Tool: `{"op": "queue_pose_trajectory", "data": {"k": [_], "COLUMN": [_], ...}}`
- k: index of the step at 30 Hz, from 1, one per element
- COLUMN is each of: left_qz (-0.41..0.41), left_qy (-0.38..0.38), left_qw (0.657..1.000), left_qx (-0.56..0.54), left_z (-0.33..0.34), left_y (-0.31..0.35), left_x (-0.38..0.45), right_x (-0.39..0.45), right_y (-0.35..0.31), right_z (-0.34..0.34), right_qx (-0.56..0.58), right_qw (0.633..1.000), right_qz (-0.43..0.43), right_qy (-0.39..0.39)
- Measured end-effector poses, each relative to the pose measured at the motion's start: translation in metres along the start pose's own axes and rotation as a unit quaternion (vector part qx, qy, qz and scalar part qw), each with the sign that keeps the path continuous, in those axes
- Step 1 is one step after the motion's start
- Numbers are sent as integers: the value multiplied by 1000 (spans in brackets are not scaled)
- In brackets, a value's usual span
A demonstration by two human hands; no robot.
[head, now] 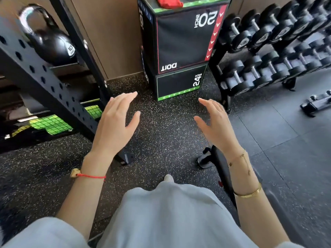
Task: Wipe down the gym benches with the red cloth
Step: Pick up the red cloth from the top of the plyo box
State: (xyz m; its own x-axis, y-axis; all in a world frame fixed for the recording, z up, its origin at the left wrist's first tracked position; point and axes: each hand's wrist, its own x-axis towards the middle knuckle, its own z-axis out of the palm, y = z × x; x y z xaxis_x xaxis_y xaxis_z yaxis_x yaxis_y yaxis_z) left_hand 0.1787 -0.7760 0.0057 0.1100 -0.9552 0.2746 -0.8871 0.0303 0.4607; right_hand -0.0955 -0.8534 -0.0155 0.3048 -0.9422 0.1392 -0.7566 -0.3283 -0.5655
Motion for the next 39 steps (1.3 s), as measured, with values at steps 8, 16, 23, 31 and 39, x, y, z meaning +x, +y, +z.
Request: {"op": "queue_pose_trajectory", "data": {"k": [8, 16, 23, 31, 39], "left_qz": [-22, -20, 3, 18, -8], "left_qy": [18, 5, 10, -4, 8], "left_qw": [1000, 1000, 1000, 1000, 1000], "left_qx": [2, 10, 11, 14, 6], "left_z": [29, 78, 98, 115, 142], "left_y": [-29, -82, -125, -150, -165], "left_x": [147, 298, 462, 602, 706], "right_x": [169, 324, 490, 625, 737], "right_y": [25, 56, 68, 77, 107], "right_z": [1, 36, 48, 52, 58], "right_qx": [-12, -4, -6, 18, 22], "right_qw": [999, 999, 999, 1000, 999], "right_qz": [-24, -26, -34, -18, -32], "right_qy": [-19, -25, -8, 12, 4]}}
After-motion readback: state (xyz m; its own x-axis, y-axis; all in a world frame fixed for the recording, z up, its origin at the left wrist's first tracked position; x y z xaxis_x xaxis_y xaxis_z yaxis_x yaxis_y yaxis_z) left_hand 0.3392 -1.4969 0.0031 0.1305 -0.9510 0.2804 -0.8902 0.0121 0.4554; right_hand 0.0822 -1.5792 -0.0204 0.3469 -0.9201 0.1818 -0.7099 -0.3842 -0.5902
